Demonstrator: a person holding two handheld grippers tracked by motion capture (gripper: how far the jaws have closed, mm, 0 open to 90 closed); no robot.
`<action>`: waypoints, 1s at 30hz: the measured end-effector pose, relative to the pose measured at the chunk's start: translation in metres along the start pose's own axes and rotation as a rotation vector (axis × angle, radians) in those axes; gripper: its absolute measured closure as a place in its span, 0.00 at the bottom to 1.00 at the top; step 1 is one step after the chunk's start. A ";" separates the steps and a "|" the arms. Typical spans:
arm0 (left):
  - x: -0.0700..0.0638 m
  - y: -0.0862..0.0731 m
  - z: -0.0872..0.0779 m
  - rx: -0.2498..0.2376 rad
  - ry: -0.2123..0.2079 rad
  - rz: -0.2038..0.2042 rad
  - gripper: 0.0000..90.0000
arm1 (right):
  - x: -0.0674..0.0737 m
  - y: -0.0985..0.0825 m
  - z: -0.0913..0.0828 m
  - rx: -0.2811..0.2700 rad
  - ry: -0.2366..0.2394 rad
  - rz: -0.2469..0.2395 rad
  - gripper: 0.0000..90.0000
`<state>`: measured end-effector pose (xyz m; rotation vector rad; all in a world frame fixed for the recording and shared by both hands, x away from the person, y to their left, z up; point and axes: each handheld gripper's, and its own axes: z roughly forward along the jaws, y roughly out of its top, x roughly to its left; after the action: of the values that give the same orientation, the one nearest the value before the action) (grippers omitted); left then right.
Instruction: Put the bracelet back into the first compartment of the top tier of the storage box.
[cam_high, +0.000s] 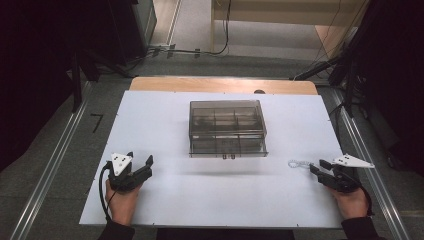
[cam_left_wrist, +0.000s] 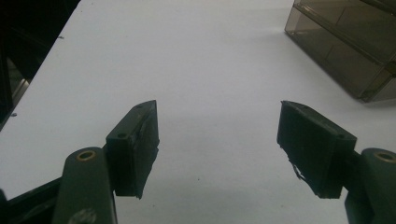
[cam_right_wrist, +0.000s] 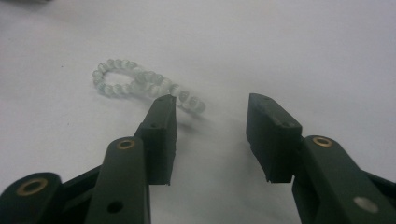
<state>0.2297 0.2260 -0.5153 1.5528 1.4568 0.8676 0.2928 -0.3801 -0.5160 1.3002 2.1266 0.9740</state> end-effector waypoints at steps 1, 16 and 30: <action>0.000 0.000 0.000 0.000 0.000 0.001 0.33 | 0.001 0.001 0.000 0.004 -0.004 -0.004 0.59; 0.000 0.000 0.000 0.000 -0.002 0.000 0.33 | 0.006 0.005 0.006 0.019 0.007 -0.049 0.76; 0.001 0.000 0.000 -0.003 -0.003 -0.001 0.33 | 0.007 0.005 0.004 0.007 0.025 -0.068 0.91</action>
<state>0.2296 0.2268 -0.5152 1.5502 1.4528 0.8661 0.2954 -0.3705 -0.5149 1.2162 2.1801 0.9611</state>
